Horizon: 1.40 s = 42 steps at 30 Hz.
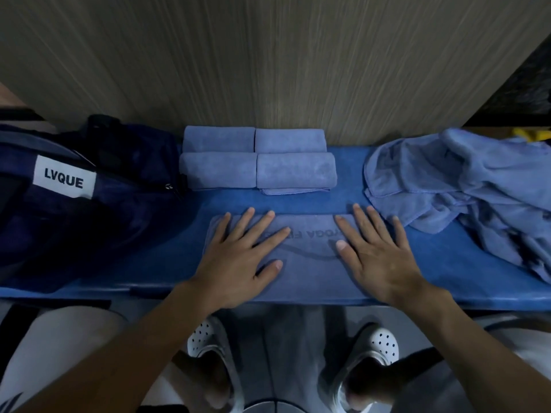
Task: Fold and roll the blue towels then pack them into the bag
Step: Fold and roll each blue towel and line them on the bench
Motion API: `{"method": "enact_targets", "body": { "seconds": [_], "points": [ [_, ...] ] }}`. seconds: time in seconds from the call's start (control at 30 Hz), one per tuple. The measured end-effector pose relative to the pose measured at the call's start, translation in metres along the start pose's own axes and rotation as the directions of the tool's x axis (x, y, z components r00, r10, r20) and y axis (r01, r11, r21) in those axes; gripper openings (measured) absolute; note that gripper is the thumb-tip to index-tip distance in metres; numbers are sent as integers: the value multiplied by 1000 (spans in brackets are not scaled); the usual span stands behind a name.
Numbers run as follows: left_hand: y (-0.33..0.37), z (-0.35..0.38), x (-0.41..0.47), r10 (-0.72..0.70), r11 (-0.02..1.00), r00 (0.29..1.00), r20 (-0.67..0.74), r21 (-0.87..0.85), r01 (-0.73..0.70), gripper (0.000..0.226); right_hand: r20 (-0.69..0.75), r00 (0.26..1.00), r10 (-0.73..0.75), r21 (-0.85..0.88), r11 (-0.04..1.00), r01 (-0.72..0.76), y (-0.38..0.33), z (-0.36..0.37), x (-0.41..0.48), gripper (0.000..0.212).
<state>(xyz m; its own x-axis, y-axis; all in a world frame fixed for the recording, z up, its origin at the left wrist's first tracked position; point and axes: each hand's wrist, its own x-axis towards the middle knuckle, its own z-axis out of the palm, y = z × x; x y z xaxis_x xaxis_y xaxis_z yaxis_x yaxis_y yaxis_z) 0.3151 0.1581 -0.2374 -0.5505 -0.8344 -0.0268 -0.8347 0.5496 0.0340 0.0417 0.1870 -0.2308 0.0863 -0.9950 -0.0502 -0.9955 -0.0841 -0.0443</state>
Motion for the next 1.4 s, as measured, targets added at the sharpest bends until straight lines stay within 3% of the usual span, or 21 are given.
{"method": "enact_targets", "body": {
  "seconds": [0.1, 0.2, 0.27, 0.37, 0.5, 0.63, 0.8, 0.9, 1.0, 1.2, 1.3, 1.4],
  "points": [
    [-2, -4, 0, -12, 1000, 1000, -7, 9, 12, 62, -33, 997, 76, 76, 994, -73, 2, -4, -3, 78],
    [7, -11, 2, -30, 1000, 999, -44, -12, 29, 63, -199, 947, 252, 154, 962, -224, 2, -14, -5, 70],
    [16, -12, 5, 14, 999, 999, -53, -37, -16, 62, -122, 921, 371, 193, 919, -344, 6, -23, -9, 64],
    [21, -11, 9, 44, 999, 999, -19, -27, -45, 60, 32, 910, 412, 137, 901, -413, 8, -29, -16, 64],
    [27, -16, 7, 2, 1000, 1000, 10, 22, -2, 61, 43, 904, 424, 195, 884, -424, 5, -25, -9, 61],
    [32, -21, -1, -71, 993, 997, 7, 90, 70, 62, -45, 918, 394, 217, 901, -376, 1, -28, -5, 53],
    [32, -34, -2, -53, 984, 995, -88, 168, 67, 46, 60, 908, 415, 173, 892, -418, 0, -31, -9, 63],
    [28, -38, 10, -96, 991, 993, -65, 88, 102, 40, 97, 902, 420, 201, 880, -431, -1, -31, -8, 64],
    [23, -32, 22, -174, 983, 984, -44, -62, 171, 50, 125, 902, 413, 235, 871, -432, 0, -32, -4, 54],
    [22, -26, 37, -194, 924, 981, -12, -340, 178, 47, 135, 921, 365, 572, 731, -373, 3, -32, -1, 30],
    [22, -31, 39, -234, 867, 970, 58, -440, 235, 37, 150, 939, 311, 657, 678, -329, 7, -30, 1, 43],
    [18, -47, 39, -235, 881, 937, 259, -350, 318, 45, 50, 971, 233, 722, 663, -197, 5, -28, 8, 52]
  ]
}}
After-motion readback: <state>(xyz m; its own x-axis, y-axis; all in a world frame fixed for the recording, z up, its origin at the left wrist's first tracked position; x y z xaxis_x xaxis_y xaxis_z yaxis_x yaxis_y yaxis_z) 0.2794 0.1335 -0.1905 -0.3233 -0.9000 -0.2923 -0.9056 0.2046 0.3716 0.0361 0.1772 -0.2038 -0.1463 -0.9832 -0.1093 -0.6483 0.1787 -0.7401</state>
